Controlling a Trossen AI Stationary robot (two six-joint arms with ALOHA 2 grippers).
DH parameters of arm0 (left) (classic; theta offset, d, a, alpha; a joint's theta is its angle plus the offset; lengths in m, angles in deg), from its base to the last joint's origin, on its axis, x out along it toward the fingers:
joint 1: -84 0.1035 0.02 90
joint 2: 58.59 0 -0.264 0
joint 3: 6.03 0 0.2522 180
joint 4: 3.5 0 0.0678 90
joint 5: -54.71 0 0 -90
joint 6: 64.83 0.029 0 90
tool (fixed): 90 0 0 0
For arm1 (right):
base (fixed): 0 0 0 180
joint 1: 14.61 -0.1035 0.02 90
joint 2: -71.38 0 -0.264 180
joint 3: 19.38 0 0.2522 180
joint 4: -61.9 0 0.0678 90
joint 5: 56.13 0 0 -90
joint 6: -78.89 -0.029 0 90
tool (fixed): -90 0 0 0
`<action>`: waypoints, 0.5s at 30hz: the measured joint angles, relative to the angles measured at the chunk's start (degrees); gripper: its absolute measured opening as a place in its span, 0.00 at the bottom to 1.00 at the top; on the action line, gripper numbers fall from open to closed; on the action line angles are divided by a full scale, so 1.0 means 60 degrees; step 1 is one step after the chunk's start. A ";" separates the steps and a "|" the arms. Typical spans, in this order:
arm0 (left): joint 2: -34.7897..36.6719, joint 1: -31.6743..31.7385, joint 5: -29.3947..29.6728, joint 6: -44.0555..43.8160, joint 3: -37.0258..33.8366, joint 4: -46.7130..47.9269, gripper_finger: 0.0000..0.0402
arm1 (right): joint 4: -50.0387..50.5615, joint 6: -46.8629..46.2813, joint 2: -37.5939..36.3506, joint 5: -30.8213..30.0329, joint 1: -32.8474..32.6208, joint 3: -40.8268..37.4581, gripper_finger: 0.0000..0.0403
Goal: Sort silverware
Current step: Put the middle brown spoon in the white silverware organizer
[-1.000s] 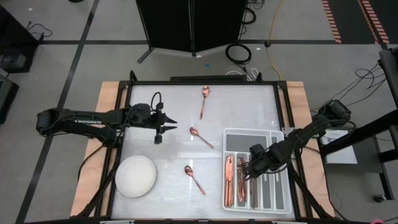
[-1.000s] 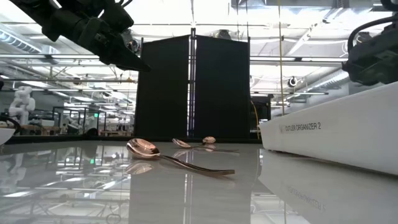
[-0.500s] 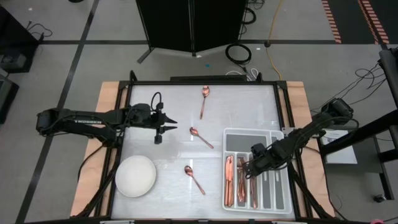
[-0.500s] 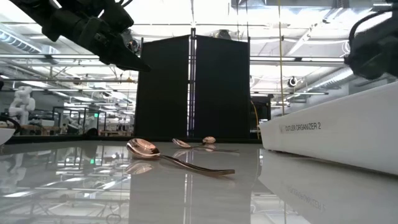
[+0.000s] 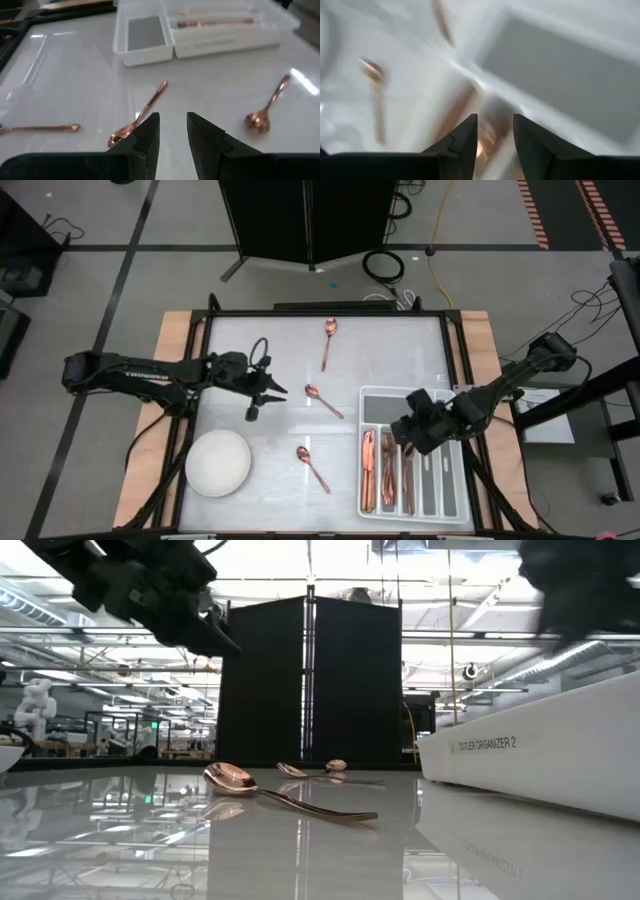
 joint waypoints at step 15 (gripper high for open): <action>-0.6103 -0.0020 -0.0144 0.4396 0.2993 -0.0946 0.25 | -0.5205 0.6539 0.0833 -0.2353 0.0439 0.0073 0.29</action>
